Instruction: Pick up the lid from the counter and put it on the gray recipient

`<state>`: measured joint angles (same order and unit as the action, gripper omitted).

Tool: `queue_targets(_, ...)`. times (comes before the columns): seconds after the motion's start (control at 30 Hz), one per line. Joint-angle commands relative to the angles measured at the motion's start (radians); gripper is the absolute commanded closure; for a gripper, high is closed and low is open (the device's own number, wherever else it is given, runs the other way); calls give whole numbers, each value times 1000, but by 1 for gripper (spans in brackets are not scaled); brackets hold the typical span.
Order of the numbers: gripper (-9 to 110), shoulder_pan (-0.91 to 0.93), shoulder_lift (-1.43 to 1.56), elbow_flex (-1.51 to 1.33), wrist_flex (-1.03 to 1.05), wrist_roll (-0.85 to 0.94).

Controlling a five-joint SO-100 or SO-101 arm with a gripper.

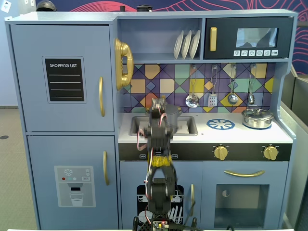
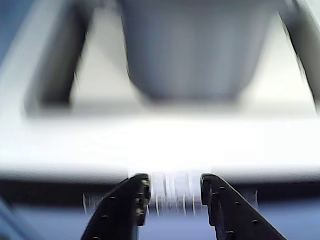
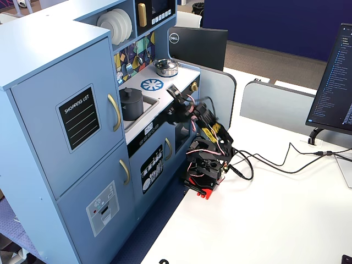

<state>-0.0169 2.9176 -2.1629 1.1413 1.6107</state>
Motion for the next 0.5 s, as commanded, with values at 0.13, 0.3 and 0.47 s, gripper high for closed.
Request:
queue_targets(0.13, 101, 2, 170, -425, -150, -37)
queue_targets(0.3, 101, -29, 198, -732, -377, -80)
queue_targets(0.47, 101, -71, 235, -838, -301, -201)
